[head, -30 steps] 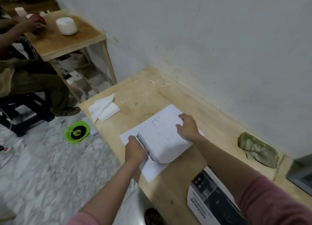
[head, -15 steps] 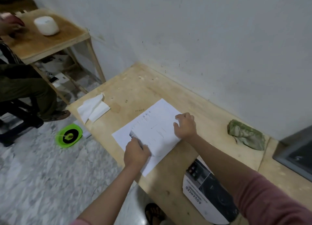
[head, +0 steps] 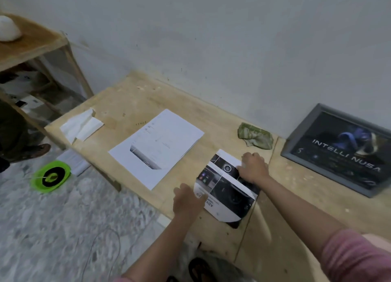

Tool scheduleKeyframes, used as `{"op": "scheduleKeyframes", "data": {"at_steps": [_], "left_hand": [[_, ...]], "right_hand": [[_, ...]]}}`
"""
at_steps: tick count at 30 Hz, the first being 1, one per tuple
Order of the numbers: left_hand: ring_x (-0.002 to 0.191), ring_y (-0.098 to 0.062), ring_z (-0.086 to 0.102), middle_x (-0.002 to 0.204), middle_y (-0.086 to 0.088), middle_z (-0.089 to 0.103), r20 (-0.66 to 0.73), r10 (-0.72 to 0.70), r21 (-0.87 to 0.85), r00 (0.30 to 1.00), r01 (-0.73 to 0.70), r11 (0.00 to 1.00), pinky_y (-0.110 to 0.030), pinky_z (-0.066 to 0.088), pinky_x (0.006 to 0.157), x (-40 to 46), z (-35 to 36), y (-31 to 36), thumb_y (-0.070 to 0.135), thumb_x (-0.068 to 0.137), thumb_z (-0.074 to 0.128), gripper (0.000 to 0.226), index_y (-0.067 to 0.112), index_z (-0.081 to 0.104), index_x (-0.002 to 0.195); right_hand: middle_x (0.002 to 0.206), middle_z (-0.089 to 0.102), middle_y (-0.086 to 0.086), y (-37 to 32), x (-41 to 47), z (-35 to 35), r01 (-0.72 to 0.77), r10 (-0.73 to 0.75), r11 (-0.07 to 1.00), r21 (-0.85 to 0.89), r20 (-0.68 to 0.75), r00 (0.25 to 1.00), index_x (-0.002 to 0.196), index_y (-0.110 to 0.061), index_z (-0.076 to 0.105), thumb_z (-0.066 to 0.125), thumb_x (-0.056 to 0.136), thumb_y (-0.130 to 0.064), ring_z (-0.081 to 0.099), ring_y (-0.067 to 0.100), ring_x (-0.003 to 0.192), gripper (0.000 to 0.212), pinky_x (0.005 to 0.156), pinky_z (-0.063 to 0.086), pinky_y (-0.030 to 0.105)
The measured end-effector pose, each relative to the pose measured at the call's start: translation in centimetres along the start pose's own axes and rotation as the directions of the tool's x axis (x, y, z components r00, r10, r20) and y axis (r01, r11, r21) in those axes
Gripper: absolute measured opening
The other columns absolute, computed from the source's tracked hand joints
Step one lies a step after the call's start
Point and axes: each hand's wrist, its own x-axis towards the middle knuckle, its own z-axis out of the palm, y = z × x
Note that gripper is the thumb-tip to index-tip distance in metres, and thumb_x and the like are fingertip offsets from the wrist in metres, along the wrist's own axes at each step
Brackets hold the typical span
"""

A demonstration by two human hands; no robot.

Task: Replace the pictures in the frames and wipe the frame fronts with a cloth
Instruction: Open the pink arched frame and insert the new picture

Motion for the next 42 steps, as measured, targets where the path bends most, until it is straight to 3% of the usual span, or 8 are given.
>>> {"op": "scheduleKeyframes", "data": {"at_steps": [8, 13, 16, 20, 25, 29, 36, 42], "left_hand": [[0.104, -0.031, 0.052, 0.117, -0.011, 0.042, 0.012, -0.205, -0.044, 0.979, 0.205, 0.978, -0.032, 0.04, 0.066, -1.1, 2.3, 2.7, 0.014, 0.072, 0.078, 0.054, 0.007, 0.042, 0.113], [0.076, -0.023, 0.058, 0.094, -0.005, 0.059, -0.089, -0.196, -0.027, 0.977, 0.194, 0.981, -0.028, 0.041, 0.052, -0.9, 3.2, 2.6, 0.014, 0.064, 0.074, 0.028, 0.012, 0.054, 0.084], [0.073, -0.023, 0.054, 0.075, 0.001, 0.056, -0.163, -0.14, -0.078, 0.977, 0.129, 0.989, -0.026, 0.032, 0.052, -1.5, 3.6, 2.8, 0.007, 0.071, 0.065, 0.018, 0.018, 0.05, 0.072], [0.06, -0.024, 0.044, 0.06, 0.002, 0.047, -0.316, -0.034, -0.224, 0.948, -0.039, 0.974, -0.028, 0.025, 0.049, -3.0, 4.4, 2.7, 0.002, 0.081, 0.054, 0.024, 0.017, 0.04, 0.068], [0.059, -0.017, 0.039, 0.066, -0.003, 0.047, -0.361, -0.045, -0.448, 0.931, -0.131, 0.884, -0.028, 0.03, 0.053, -3.6, 3.4, 3.8, 0.007, 0.09, 0.057, 0.015, 0.003, 0.048, 0.078], [0.059, -0.015, 0.036, 0.067, 0.0, 0.041, -0.346, -0.072, -0.533, 0.936, -0.133, 0.836, -0.028, 0.03, 0.054, -3.3, 2.3, 4.6, 0.006, 0.091, 0.055, 0.019, 0.011, 0.044, 0.077], [0.06, -0.014, 0.051, 0.066, 0.002, 0.054, -0.236, -0.125, -0.672, 0.964, -0.069, 0.737, -0.022, 0.041, 0.055, -3.4, 2.4, 7.9, 0.015, 0.087, 0.065, 0.011, 0.007, 0.058, 0.085], [0.07, -0.02, 0.06, 0.086, -0.006, 0.067, 0.057, 0.139, -0.603, 0.989, -0.077, 0.794, -0.024, 0.045, 0.057, -7.1, 8.4, 13.5, 0.002, 0.084, 0.053, 0.021, 0.014, 0.066, 0.096]], "right_hand": [[0.121, 0.04, 0.012, 3.6, -0.2, -0.3, 0.049, -0.036, 0.995, -0.091, 0.135, 0.99, 0.115, -0.01, 0.047, 0.07, 0.079, -0.044, 0.043, 0.032, 0.111, 0.055, 0.082, 0.045, 0.04], [0.113, 0.043, 0.01, 4.7, 0.1, 0.0, 0.091, -0.086, 0.995, -0.043, 0.112, 0.99, 0.094, -0.014, 0.042, 0.073, 0.074, -0.045, 0.044, 0.029, 0.104, 0.048, 0.075, 0.041, 0.037], [0.113, 0.041, 0.008, 5.2, 0.7, 0.0, 0.128, -0.127, 0.992, -0.003, 0.117, 0.985, 0.102, -0.015, 0.045, 0.076, 0.069, -0.047, 0.042, 0.029, 0.107, 0.055, 0.077, 0.041, 0.037], [0.125, 0.041, 0.007, 5.7, 0.7, 0.3, 0.108, -0.125, 0.981, 0.159, 0.099, 0.987, 0.128, -0.018, 0.046, 0.074, 0.072, -0.041, 0.037, 0.028, 0.119, 0.066, 0.089, 0.039, 0.039], [0.111, 0.055, -0.003, 5.9, 0.0, -0.2, 0.087, -0.104, 0.832, 0.548, 0.0, 0.995, 0.115, -0.02, 0.052, 0.061, 0.086, -0.037, 0.051, 0.02, 0.112, 0.034, 0.094, 0.044, 0.037], [0.107, 0.052, -0.002, 5.9, -2.0, -1.2, -0.008, -0.009, 0.722, 0.692, 0.021, 1.0, 0.121, -0.011, 0.048, 0.057, 0.091, -0.029, 0.052, 0.016, 0.097, 0.036, 0.08, 0.041, 0.028], [0.093, 0.061, 0.007, 9.4, -4.8, -3.7, -0.027, 0.154, 0.661, 0.75, -0.1, 0.983, 0.093, -0.009, 0.06, 0.052, 0.092, -0.015, 0.057, 0.025, 0.085, 0.01, 0.07, 0.039, 0.027], [0.09, 0.064, 0.009, 19.9, -10.9, -5.5, -0.143, 0.464, 0.549, 0.824, -0.158, 0.872, 0.091, -0.004, 0.063, 0.054, 0.088, -0.012, 0.057, 0.023, 0.079, 0.012, 0.067, 0.038, 0.026]]}}
